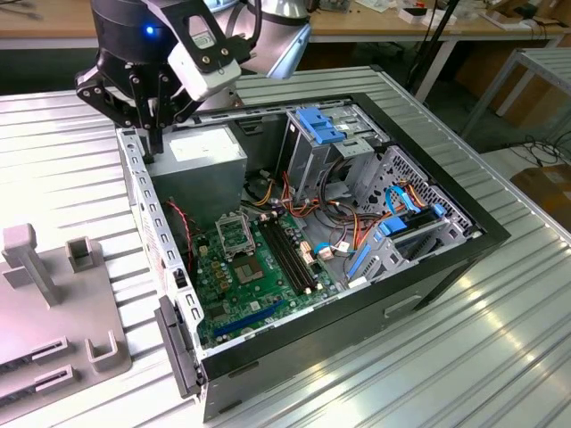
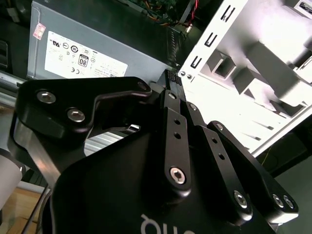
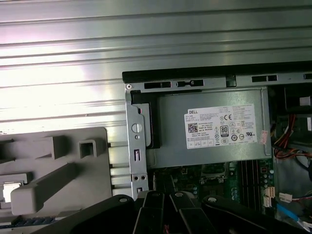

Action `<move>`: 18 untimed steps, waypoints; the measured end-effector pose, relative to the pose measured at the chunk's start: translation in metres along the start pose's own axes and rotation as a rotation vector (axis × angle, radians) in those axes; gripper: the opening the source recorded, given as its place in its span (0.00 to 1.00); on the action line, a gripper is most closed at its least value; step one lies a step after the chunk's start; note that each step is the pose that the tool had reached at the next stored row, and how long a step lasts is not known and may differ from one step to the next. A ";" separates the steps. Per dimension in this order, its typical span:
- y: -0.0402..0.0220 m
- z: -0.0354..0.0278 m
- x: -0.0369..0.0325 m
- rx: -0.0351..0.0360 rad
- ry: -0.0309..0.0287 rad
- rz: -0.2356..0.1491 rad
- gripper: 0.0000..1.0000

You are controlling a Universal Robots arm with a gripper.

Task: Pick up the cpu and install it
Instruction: 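Reach for the cpu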

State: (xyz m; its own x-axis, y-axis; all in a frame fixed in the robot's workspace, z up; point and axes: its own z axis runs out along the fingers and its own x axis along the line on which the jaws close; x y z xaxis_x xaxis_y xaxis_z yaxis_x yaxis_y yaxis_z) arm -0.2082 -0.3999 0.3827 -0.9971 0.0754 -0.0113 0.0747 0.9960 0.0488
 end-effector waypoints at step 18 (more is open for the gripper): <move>-0.0012 -0.0001 0.0112 0.0000 0.0000 0.000 0.11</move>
State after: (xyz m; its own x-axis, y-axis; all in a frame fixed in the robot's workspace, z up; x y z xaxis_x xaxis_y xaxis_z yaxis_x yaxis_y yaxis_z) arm -0.2195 -0.4002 0.3826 -0.9971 0.0754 -0.0114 0.0747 0.9960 0.0488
